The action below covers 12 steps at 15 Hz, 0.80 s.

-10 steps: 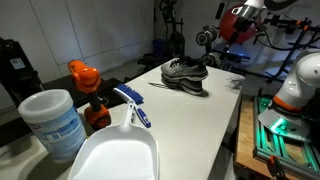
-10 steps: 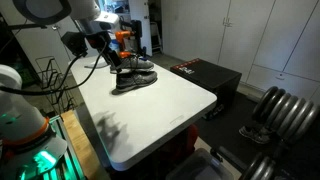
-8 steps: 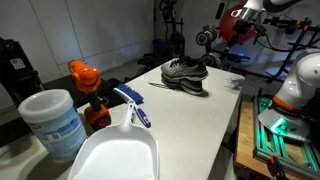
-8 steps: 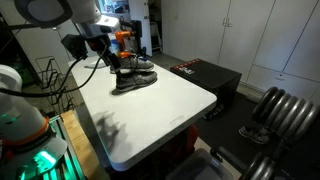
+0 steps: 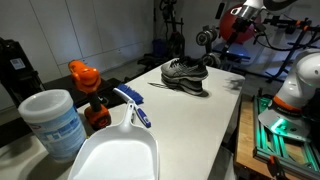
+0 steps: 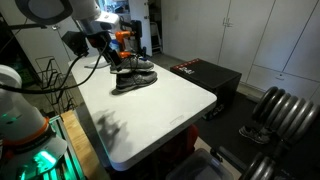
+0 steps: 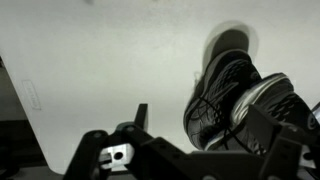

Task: Remove the top shoe on the stacked shoes and put it on the left, pick up the shoe on the right and put it on top of the shoe on the left

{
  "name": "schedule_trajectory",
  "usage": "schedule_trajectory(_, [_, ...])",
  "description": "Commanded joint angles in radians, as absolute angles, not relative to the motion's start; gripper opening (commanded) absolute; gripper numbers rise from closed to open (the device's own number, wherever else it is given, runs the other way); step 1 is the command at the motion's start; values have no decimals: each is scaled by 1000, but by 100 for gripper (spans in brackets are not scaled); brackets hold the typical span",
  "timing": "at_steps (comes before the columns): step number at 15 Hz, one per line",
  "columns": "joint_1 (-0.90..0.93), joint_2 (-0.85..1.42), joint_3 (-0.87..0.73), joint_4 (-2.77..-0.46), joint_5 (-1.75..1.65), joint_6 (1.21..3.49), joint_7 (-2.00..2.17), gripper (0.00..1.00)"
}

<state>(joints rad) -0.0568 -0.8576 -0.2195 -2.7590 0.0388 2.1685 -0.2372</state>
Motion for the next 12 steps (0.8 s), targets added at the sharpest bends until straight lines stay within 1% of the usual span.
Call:
schedule_trajectory(1, [27, -832, -209, -2696, 112, 2195, -265, 100])
schedule_trajectory(4, [79, -771, -200, -2616, 221, 2156, -196, 100])
schedule_trajectory(8, [101, -652, -173, -2544, 296, 2133, -124, 100])
schedule_trajectory(12, [62, -528, -94, -2486, 268, 2134, -15, 100])
